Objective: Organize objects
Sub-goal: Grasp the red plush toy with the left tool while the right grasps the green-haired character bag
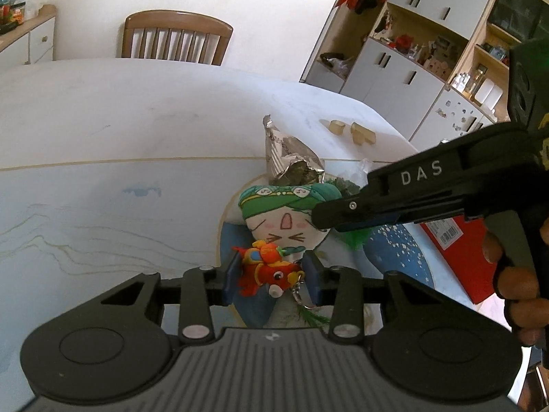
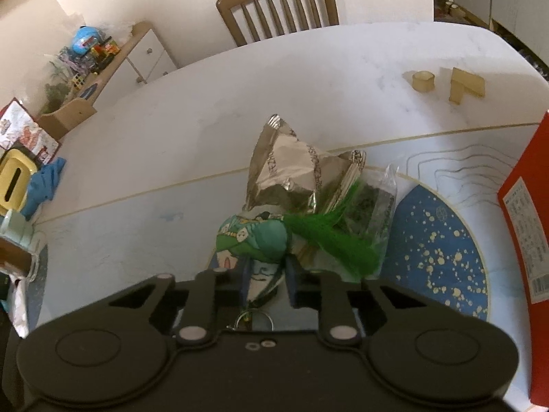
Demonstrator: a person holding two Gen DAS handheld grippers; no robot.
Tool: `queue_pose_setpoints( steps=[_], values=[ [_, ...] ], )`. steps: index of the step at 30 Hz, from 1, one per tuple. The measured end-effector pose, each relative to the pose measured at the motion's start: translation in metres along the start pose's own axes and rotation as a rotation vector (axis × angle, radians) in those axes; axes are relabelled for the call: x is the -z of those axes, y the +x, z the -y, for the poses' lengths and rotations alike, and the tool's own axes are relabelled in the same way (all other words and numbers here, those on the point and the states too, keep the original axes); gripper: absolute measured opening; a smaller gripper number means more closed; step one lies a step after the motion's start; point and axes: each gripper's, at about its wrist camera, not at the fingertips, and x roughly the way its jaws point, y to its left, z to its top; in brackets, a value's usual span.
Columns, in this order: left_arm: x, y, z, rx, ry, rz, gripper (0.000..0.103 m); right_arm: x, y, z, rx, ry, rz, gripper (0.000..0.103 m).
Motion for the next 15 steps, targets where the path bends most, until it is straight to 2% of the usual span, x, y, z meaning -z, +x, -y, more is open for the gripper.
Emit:
queue_pose_setpoints(
  steps=[4, 8, 9, 11, 12, 13, 15],
  values=[
    [0.003, -0.007, 0.0, -0.014, -0.014, -0.002, 0.038, 0.0, 0.002, 0.005, -0.039, 0.02, -0.031, 0.019],
    [0.008, -0.016, 0.001, -0.028, -0.019, 0.0, 0.038, 0.002, 0.013, 0.012, -0.059, 0.081, -0.074, 0.028],
    [0.009, -0.018, 0.0, -0.029, -0.023, 0.001, 0.038, 0.003, 0.014, 0.012, -0.064, 0.091, -0.078, 0.034],
    [0.012, -0.022, -0.002, -0.032, -0.032, 0.001, 0.038, 0.004, 0.019, 0.01, -0.06, 0.109, -0.079, 0.051],
    [0.013, -0.023, -0.003, -0.034, -0.036, 0.002, 0.038, 0.003, 0.02, 0.008, -0.045, 0.118, -0.071, 0.069],
    [0.014, -0.025, -0.004, -0.036, -0.04, 0.002, 0.038, 0.003, 0.02, 0.007, -0.042, 0.124, -0.052, 0.075],
    [0.016, -0.027, -0.006, -0.039, -0.047, 0.002, 0.038, 0.0, 0.025, 0.005, -0.049, 0.139, -0.053, 0.076]
  ],
)
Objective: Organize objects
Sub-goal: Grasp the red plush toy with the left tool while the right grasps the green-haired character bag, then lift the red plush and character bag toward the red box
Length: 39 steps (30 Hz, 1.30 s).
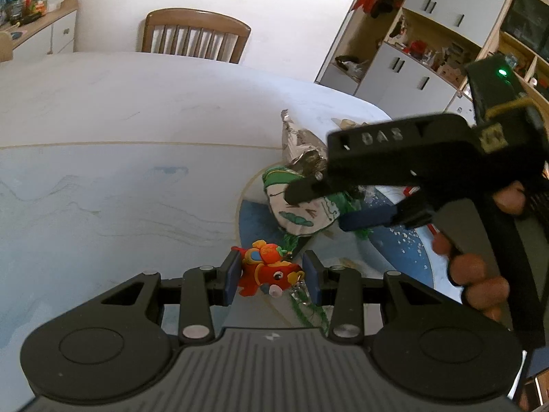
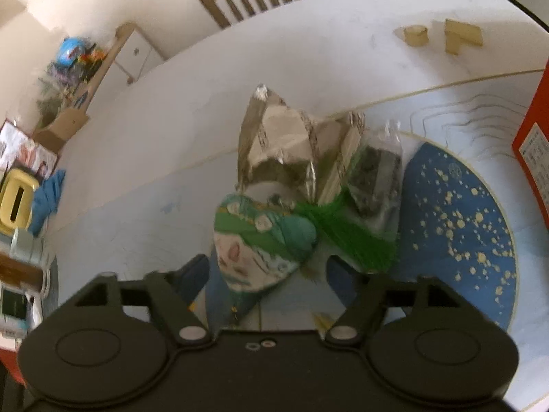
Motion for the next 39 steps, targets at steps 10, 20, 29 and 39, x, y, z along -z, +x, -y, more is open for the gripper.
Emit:
queue_pose_setpoints(
  steps=[10, 20, 29, 39],
  values=[
    [0.003, -0.008, -0.002, -0.021, 0.003, 0.014, 0.038, -0.006, 0.019, -0.02, 0.086, -0.038, 0.014, 0.069],
    [-0.001, -0.012, 0.005, -0.039, 0.031, 0.016, 0.038, 0.003, -0.004, -0.014, 0.062, -0.076, 0.041, 0.059],
    [-0.016, -0.032, 0.033, -0.026, 0.079, 0.032, 0.038, 0.009, -0.069, 0.006, 0.002, -0.112, 0.054, 0.059],
    [-0.035, -0.048, 0.098, 0.001, 0.158, 0.045, 0.038, 0.008, -0.15, 0.045, -0.073, -0.186, 0.107, 0.059]
  ],
)
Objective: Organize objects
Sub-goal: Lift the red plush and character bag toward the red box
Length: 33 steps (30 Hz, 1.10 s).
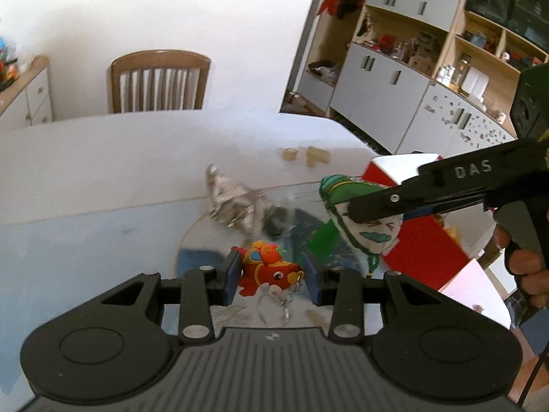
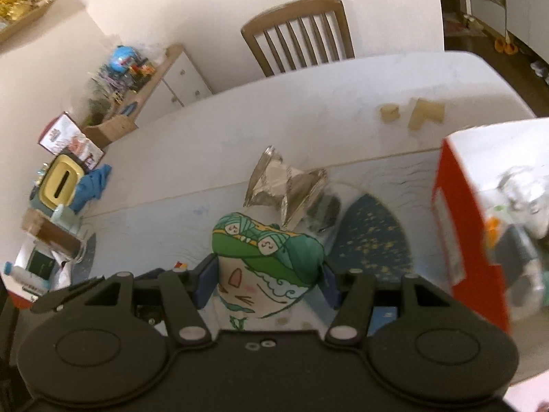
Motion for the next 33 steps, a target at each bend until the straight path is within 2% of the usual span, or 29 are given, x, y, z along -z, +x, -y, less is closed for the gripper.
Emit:
queue_pose_setpoints(
  steps=[6, 16, 26, 33],
  values=[
    [-0.016, 0.0, 0.047, 0.0, 0.056, 0.025, 0.038, -0.005, -0.049, 0.035, -0.012, -0.011, 0.051, 0.059],
    [-0.04, 0.022, 0.138, 0.026, 0.149, 0.044, 0.038, -0.018, -0.114, 0.119, 0.041, 0.02, 0.138, 0.059],
    [-0.056, 0.06, 0.212, 0.063, 0.232, 0.04, 0.038, -0.022, -0.142, 0.189, 0.099, 0.035, 0.165, 0.06],
    [-0.063, 0.092, 0.258, 0.085, 0.317, 0.015, 0.038, -0.026, -0.142, 0.23, 0.133, 0.057, 0.166, 0.06]
  ],
)
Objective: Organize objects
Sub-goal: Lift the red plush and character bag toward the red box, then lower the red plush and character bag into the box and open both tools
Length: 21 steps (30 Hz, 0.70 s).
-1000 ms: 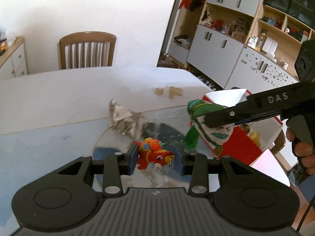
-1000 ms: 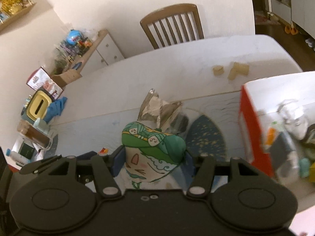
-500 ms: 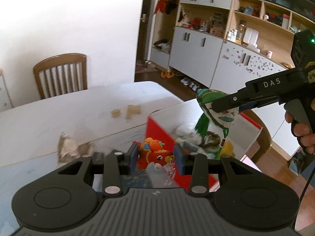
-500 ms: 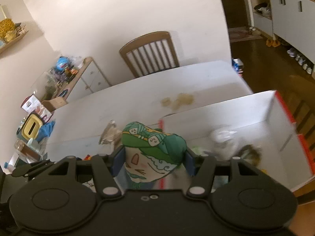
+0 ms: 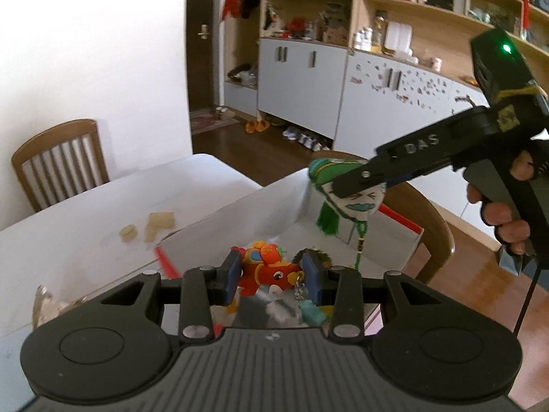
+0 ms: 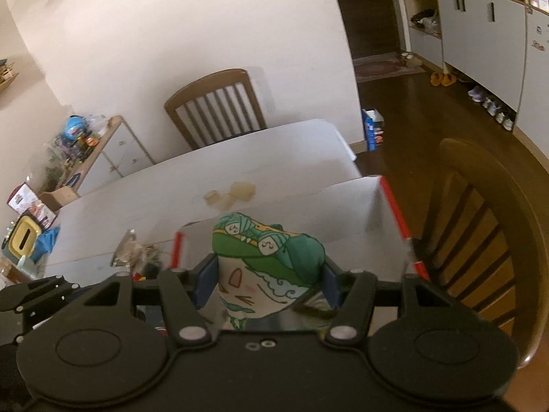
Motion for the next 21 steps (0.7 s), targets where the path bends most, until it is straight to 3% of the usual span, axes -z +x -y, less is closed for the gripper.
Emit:
queue_pose_setpoints(
  steps=[8, 21],
  values=[
    [-0.008, 0.058, 0.035, 0.013, 0.067, -0.087, 0.038, -0.003, 0.03, 0.038, 0.019, 0.031, -0.035, 0.061],
    [-0.001, 0.135, 0.054, -0.007, 0.088, -0.275, 0.038, 0.009, 0.093, 0.055, 0.033, 0.015, -0.144, 0.061]
  ],
)
